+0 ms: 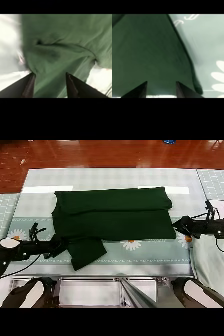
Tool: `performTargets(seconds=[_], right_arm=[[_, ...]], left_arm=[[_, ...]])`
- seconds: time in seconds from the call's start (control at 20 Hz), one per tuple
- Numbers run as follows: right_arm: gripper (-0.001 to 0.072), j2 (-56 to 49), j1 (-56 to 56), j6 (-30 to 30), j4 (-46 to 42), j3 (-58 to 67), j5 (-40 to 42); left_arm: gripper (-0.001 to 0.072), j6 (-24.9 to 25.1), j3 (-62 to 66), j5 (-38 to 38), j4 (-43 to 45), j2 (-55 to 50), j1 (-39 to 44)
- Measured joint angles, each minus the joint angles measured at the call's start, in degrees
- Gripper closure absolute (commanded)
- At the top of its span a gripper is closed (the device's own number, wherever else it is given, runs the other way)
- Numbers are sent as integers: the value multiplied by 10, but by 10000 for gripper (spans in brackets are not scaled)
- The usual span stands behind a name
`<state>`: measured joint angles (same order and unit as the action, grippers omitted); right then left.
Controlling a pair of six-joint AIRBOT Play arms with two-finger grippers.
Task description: Fold the shirts.
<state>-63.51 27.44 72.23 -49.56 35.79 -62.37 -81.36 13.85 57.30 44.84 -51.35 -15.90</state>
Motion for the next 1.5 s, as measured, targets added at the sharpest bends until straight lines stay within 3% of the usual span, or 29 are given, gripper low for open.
performTargets(seconds=[0.05,0.55,0.9,0.95,1.0,1.05,1.3,1.5], right_arm=[[296,1,3,0,2,0,0],[296,1,64,49,-81,-42,-57],[305,-60,38,48,-29,-40,-13],[325,-72,37,44,-13,-33,3],[456,-82,36,40,-3,-27,10],[690,-94,33,33,5,-21,21],[685,-121,13,-25,41,14,3],[685,-124,9,-33,36,84,-35]], left_arm=[[681,-2,-2,-24,3,-7,22],[686,9,52,-56,13,-43,81],[686,12,59,-49,7,-45,83],[686,12,60,-49,6,-45,83],[686,12,61,-49,6,-45,83],[686,12,62,-49,5,-45,83],[686,12,94,-46,5,-45,81],[686,12,171,-30,9,-49,73]])
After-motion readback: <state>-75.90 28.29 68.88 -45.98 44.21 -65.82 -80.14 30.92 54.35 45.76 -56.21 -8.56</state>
